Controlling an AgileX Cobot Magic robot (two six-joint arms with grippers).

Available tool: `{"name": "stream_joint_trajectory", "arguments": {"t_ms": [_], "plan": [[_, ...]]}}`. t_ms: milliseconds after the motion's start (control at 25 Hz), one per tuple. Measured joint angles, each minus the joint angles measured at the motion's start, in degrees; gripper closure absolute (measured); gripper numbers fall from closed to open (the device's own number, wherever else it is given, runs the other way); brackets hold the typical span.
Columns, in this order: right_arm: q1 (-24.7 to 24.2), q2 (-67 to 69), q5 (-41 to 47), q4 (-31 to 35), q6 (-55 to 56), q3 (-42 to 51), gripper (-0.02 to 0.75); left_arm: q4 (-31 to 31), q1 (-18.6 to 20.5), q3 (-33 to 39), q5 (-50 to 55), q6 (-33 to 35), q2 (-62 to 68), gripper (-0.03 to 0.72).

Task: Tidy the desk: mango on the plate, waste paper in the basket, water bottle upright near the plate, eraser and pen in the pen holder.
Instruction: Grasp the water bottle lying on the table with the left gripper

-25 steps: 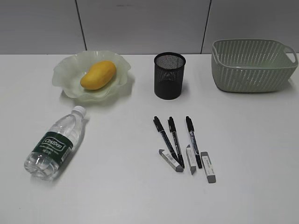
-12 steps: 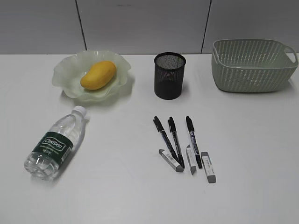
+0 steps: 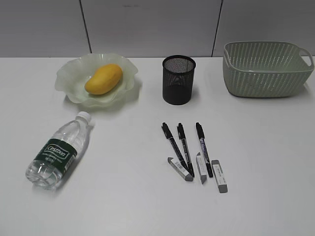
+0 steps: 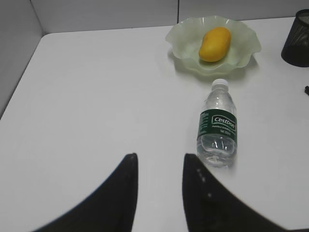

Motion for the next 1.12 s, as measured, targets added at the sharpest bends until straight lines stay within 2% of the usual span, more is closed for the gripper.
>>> {"name": "stream_joint_trajectory", "arguments": {"t_ms": [1120], "plan": [[0.00,0.00,-0.07,0.11,1.28,0.00,0.301,0.00,0.00,0.00,-0.04,0.00,0.00,0.451]]}}
